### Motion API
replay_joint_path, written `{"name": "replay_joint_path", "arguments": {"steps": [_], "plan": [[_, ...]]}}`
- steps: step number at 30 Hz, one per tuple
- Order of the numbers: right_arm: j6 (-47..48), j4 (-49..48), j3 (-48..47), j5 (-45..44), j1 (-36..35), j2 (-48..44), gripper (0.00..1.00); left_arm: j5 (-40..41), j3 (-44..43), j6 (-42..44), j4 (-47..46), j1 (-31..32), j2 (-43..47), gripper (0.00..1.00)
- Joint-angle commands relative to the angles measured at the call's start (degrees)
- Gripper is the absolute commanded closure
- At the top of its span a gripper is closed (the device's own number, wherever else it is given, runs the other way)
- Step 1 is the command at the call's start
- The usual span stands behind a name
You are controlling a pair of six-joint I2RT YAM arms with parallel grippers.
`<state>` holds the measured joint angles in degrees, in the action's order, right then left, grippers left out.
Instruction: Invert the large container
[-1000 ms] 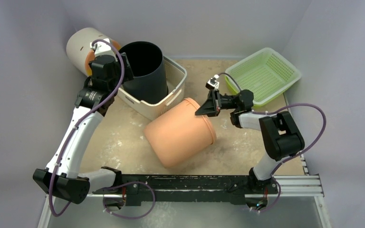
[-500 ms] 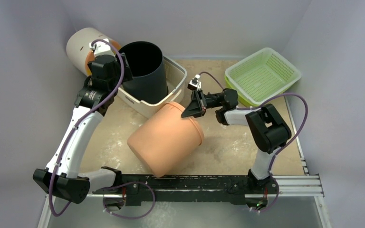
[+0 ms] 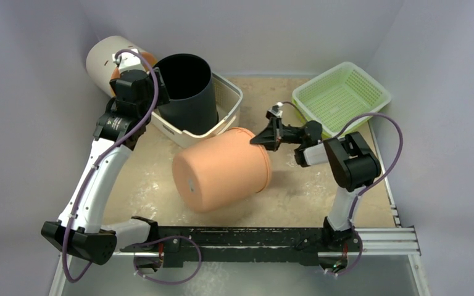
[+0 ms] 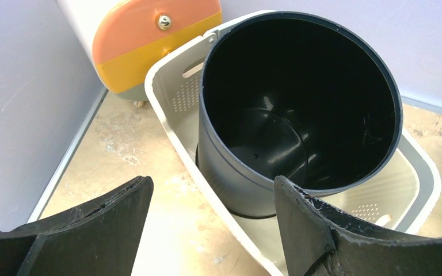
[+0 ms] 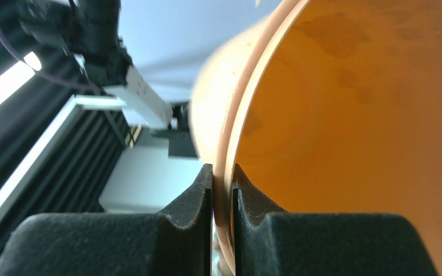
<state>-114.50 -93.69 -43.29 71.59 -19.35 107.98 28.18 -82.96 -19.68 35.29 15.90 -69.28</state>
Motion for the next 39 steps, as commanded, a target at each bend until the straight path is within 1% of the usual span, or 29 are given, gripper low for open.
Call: {"name": "replay_joint_path", "arguments": {"steps": [1, 3, 7, 10, 13, 20, 24, 27, 30, 39], "plan": [[5.0, -23.1, 7.1, 6.9, 6.7, 5.1, 0.86, 1.7, -2.9, 1.6, -0.4, 0.2, 1.9, 0.23], [6.3, -23.2, 8.8, 7.3, 8.9, 6.0, 0.86, 1.9, -3.1, 1.7, -0.3, 0.3, 1.7, 0.23], [6.9, -23.0, 7.9, 8.3, 10.4, 7.7, 0.81, 1.7, -3.6, 1.8, -0.1, 0.3, 1.3, 0.23], [6.8, -23.0, 7.7, 8.9, 11.8, 8.3, 0.71, 1.6, -3.9, 1.9, 0.1, 0.3, 1.0, 0.23], [6.8, -23.0, 7.7, 9.4, 13.3, 8.0, 0.64, 1.7, -3.7, 1.9, 0.1, 0.3, 1.1, 0.23], [7.1, -23.5, 8.0, 10.1, 16.8, 5.1, 0.54, 1.0, -2.9, 1.9, -0.4, 0.3, 0.9, 0.23], [6.6, -23.5, 7.7, 10.5, 18.3, 3.6, 0.45, 0.5, -3.0, 1.8, -1.0, 0.3, 0.6, 0.23], [6.2, -23.6, 6.6, 10.3, 19.6, 3.5, 0.44, -0.3, -3.3, 1.6, -1.4, 0.3, 0.0, 0.23], [5.4, -23.7, 4.1, 9.8, 20.5, 4.6, 0.38, -1.1, -4.2, 1.9, -1.7, 0.3, -1.0, 0.23], [5.3, -23.8, -3.9, 10.1, 24.0, 11.8, 0.38, -2.4, -5.9, 3.0, -1.6, 0.2, -3.3, 0.23]]}}
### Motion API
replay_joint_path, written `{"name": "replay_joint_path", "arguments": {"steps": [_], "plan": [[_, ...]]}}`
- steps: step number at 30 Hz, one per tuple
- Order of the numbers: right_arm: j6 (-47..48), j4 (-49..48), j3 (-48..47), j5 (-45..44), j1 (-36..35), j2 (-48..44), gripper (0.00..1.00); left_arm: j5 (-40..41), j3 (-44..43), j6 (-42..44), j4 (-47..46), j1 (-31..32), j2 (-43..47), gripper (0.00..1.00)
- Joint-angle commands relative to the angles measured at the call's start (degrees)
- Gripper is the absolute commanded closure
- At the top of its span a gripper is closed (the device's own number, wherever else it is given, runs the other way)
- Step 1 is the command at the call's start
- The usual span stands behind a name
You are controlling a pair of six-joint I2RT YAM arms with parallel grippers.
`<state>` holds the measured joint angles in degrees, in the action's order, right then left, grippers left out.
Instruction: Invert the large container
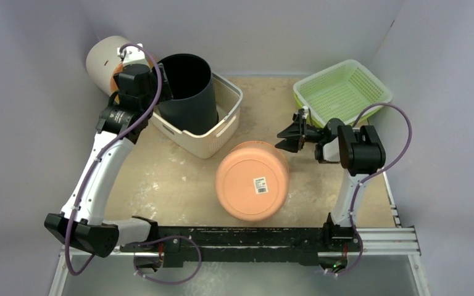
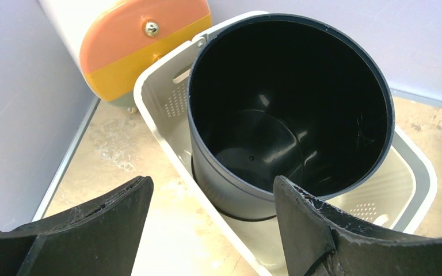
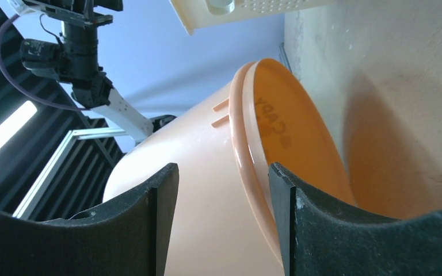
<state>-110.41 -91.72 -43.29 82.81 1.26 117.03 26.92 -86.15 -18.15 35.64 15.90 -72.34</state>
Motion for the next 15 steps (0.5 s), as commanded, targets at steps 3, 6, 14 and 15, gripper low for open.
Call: {"name": "replay_joint_path", "arguments": {"steps": [3, 6, 14, 15], "plan": [[1.2, -25.7, -8.2, -1.1, 4.3, 7.1, 0.38, -1.2, -3.0, 1.9, -1.6, 0.3, -0.9, 0.23], [0.3, -25.8, -13.7, -1.7, 4.6, 10.9, 0.39, -1.0, -2.8, 2.0, -1.3, 0.3, -1.1, 0.23], [-3.0, -25.9, -26.7, -2.6, 4.7, 16.9, 0.39, -0.1, -1.5, 1.8, -1.2, 0.3, -1.3, 0.23], [-3.4, -25.8, -28.0, -2.6, 4.6, 17.4, 0.39, -0.2, -1.3, 1.8, -1.2, 0.3, -1.3, 0.23]]}}
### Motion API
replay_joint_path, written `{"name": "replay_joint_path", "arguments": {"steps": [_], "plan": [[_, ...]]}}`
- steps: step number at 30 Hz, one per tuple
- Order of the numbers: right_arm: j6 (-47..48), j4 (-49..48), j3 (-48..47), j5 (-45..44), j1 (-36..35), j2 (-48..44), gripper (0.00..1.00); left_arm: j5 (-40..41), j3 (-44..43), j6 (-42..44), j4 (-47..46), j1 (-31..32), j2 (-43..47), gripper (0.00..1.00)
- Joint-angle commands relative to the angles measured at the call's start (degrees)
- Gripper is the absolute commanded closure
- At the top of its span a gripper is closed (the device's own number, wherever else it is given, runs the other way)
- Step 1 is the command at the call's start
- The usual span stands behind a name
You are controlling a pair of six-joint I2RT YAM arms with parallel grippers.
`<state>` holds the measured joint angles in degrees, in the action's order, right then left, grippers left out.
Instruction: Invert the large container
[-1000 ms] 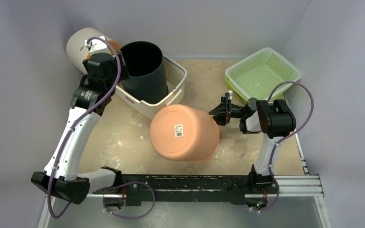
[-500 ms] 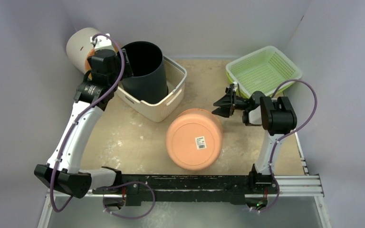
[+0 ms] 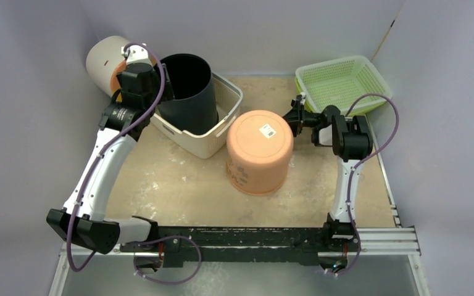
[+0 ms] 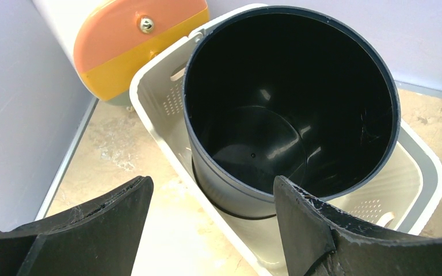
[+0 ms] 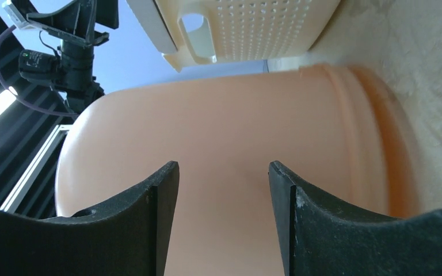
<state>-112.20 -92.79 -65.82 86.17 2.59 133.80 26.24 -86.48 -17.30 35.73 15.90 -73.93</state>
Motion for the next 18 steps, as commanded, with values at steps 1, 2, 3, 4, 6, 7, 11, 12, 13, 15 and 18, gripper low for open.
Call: {"name": "replay_joint_path", "arguments": {"steps": [1, 2, 3, 4, 6, 7, 11, 12, 13, 15, 18], "plan": [[-1.9, -24.8, -6.9, -5.9, 3.3, 1.0, 0.39, 0.5, -0.8, 0.9, -1.4, 0.3, 0.2, 0.23], [-2.0, -24.8, -8.3, -5.9, 3.3, 1.2, 0.39, 0.5, -0.7, 0.8, -1.5, 0.3, 0.2, 0.23], [-2.1, -24.8, -9.4, -5.8, 3.3, 0.8, 0.39, 0.5, -0.8, 0.8, -1.6, 0.2, 0.0, 0.23], [-2.0, -24.8, -10.6, -5.8, 3.2, 0.4, 0.39, 0.5, -0.8, 0.8, -1.6, 0.2, -0.3, 0.23], [-2.6, -24.8, -12.9, -5.4, 3.1, -0.9, 0.39, 0.5, -1.0, 0.6, -1.8, 0.2, -0.7, 0.23], [-3.0, -24.7, -14.0, -5.3, 3.1, -1.5, 0.38, 0.4, -1.1, 0.6, -1.9, 0.3, -0.9, 0.23], [-5.3, -24.8, -19.4, -6.1, 3.2, -3.5, 0.38, -0.2, -1.1, 0.2, -2.4, 0.3, -1.7, 0.23], [-5.9, -24.8, -20.8, -6.7, 3.1, -3.7, 0.38, -0.3, -1.1, 0.1, -2.4, 0.3, -1.9, 0.23], [-6.7, -24.8, -22.1, -7.4, 3.1, -3.8, 0.38, -0.5, -1.1, 0.1, -2.5, 0.3, -2.0, 0.23], [-7.7, -24.7, -25.1, -8.2, 3.1, -3.7, 0.38, -0.5, -1.1, 0.1, -2.6, 0.3, -2.2, 0.23], [-8.4, -24.3, -29.7, -9.3, 3.2, -2.5, 0.38, -0.5, -1.2, 0.2, -2.6, 0.3, -2.3, 0.23]]}}
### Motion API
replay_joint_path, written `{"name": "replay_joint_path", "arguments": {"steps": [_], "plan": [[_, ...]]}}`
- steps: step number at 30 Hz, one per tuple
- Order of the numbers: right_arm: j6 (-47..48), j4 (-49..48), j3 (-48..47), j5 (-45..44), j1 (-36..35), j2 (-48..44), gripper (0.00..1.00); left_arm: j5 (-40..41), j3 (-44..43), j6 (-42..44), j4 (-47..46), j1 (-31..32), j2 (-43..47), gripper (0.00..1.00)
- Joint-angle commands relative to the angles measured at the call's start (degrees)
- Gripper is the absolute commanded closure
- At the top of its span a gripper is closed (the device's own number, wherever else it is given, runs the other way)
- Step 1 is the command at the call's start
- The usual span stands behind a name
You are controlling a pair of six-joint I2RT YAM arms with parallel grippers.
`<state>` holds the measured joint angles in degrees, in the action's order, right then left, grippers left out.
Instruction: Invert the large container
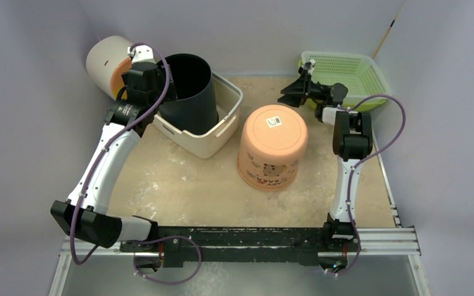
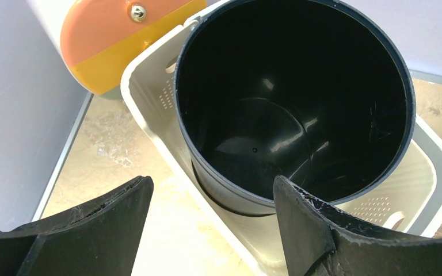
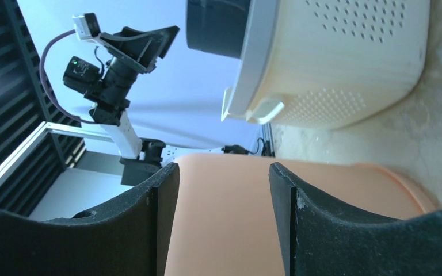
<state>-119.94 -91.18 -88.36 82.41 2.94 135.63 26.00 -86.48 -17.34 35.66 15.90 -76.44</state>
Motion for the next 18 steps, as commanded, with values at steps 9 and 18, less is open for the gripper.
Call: {"name": "replay_joint_path", "arguments": {"steps": [9, 18], "plan": [[-0.2, -18.1, -25.7, -7.4, 3.0, 0.5, 0.35, -0.3, -1.1, 0.3, -1.8, 0.3, 0.7, 0.23], [-5.1, -26.3, -15.0, -7.6, 0.6, -0.8, 0.34, -0.4, -0.7, 0.0, -2.1, 0.3, 1.5, 0.23]]}}
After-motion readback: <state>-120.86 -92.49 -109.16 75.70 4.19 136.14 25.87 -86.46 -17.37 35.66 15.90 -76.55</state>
